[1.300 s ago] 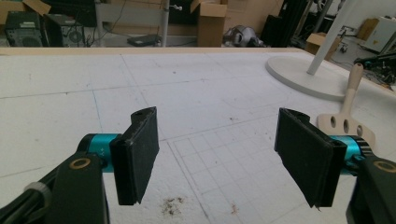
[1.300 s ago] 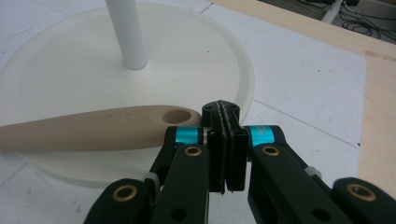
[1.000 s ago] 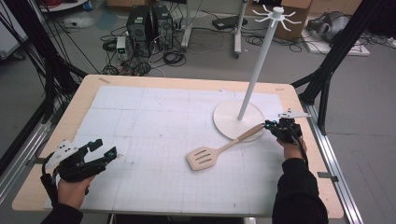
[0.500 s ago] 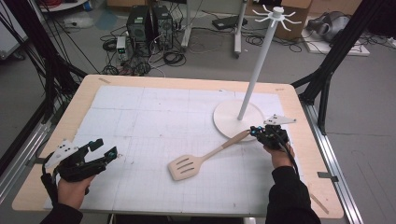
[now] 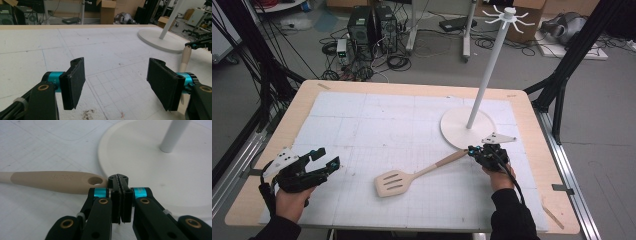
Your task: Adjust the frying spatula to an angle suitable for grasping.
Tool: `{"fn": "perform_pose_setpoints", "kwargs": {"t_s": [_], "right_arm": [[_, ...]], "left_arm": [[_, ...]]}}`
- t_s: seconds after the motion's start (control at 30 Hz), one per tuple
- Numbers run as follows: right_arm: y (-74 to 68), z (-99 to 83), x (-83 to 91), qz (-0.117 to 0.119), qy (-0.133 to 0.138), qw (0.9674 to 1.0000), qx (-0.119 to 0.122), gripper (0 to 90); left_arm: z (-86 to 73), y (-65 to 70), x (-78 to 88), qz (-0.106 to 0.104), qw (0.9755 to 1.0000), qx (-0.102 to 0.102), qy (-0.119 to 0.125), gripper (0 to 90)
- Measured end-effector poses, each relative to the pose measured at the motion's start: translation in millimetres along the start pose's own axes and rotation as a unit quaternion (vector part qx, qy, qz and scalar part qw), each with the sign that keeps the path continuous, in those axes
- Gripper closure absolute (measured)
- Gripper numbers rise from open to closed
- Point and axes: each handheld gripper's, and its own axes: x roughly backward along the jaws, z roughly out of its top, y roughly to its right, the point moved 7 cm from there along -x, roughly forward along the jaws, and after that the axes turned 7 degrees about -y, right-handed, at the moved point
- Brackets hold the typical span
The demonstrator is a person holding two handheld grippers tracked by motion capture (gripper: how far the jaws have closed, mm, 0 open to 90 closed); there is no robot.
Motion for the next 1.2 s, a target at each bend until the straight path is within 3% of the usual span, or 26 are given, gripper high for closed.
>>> {"fn": "perform_pose_setpoints", "kwargs": {"t_s": [0.27, 0.37, 0.5, 0.77, 0.93, 1.07, 1.17, 1.2], "right_arm": [[-26.0, 7.3, -7.4, 0.013, 0.006, 0.9999, 0.001, 89.5], [-41.8, 15.9, -15.7, 0.02, 0.009, 0.9997, 0.0, 89.5], [-58.3, 17.8, -26.1, 0.03, -0.006, 0.9993, 0.021, 89.5], [-75.6, 16.2, -36.1, 0.048, -0.02, 0.9981, 0.032, 89.4], [-78.1, 13.1, -41.5, 0.05, -0.032, 0.9976, 0.036, 88.7], [-71.6, 15.8, -35.9, 0.047, -0.018, 0.9985, 0.021, 83.5], [-59.5, 18.5, -20.1, 0.024, 0.002, 0.9997, -0.004, 66.2], [-59.5, 18.5, -20.1, 0.024, 0.002, 0.9997, -0.004, 66.2]], "left_arm": [[2.2, -6.2, 1.9, 0.001, 0.9999, 0.007, 0.008, 31.7], [2.2, -5.6, 1.6, -0.002, 0.9999, 0.007, 0.007, 31.7], [2.6, -6.1, 1.5, -0.002, 0.9999, 0.008, 0.009, 31.7], [2.9, -6.1, 0.8, -0.003, 0.9999, 0.009, 0.01, 31.7], [2.8, -6.0, 1.2, -0.004, 0.9999, 0.008, 0.009, 31.7], [2.2, -5.6, 1.1, -0.006, 0.9999, 0.007, 0.006, 31.7], [1.7, -4.9, 0.0, -0.003, 1.0, 0.003, 0.003, 31.5], [1.7, -4.9, 0.0, -0.003, 1.0, 0.003, 0.003, 31.3]]}}
